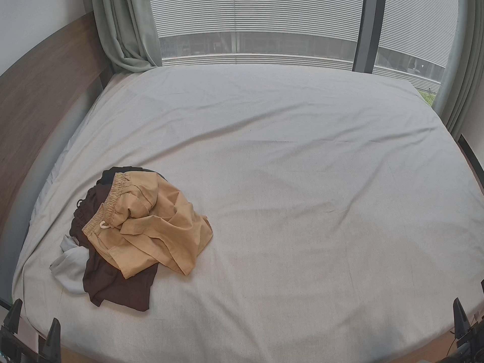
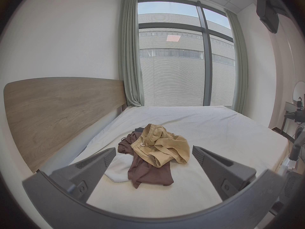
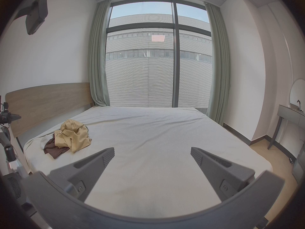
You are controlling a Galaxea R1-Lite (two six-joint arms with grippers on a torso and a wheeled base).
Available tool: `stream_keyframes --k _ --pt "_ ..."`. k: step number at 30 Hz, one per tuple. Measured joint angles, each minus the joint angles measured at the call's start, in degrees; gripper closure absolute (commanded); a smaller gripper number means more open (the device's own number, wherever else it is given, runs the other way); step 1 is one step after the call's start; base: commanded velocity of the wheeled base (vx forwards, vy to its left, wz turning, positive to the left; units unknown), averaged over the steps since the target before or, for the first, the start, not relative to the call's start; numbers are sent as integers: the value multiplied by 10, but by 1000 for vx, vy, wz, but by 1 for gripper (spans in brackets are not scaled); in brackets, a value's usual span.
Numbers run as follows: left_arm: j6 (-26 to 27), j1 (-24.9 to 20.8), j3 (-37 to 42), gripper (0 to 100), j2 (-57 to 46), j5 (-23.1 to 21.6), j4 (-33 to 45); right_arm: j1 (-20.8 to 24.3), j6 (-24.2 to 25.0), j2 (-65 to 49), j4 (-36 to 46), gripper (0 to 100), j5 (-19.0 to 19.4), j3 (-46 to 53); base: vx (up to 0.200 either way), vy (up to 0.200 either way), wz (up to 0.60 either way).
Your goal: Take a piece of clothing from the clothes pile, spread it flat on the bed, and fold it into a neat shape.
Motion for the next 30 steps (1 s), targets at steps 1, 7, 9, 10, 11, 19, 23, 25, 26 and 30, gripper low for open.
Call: stream_keyframes --k 1,7,9,10,11,19,23,25,26,30 --pt "0 0 0 0 0 0 0 0 0 0 0 0 0 0 0 0 0" --pt "-5 0 0 0 0 -1 0 0 -1 0 0 0 0 0 0 0 0" --pt "-5 0 0 0 0 -1 -1 0 -1 0 0 0 0 0 0 0 0" --pt "-5 0 0 0 0 -1 -2 0 -2 0 0 0 1 0 0 0 0" --pt "-5 0 0 0 0 -1 -3 0 -2 0 0 0 1 0 0 0 0" --pt "-2 0 -1 0 0 -4 -24 0 -1 0 0 0 3 0 0 0 0" --pt "-3 1 -34 0 7 -10 -42 0 0 0 0 0 3 0 0 0 0" --pt "-5 -1 -50 0 23 -14 -47 0 0 0 0 0 3 0 0 0 0" --pt "-7 -3 -55 0 30 -16 -49 0 0 0 0 0 3 0 0 0 0" --pt "-45 -23 -73 0 74 -34 -52 0 0 0 0 0 3 0 0 0 0"
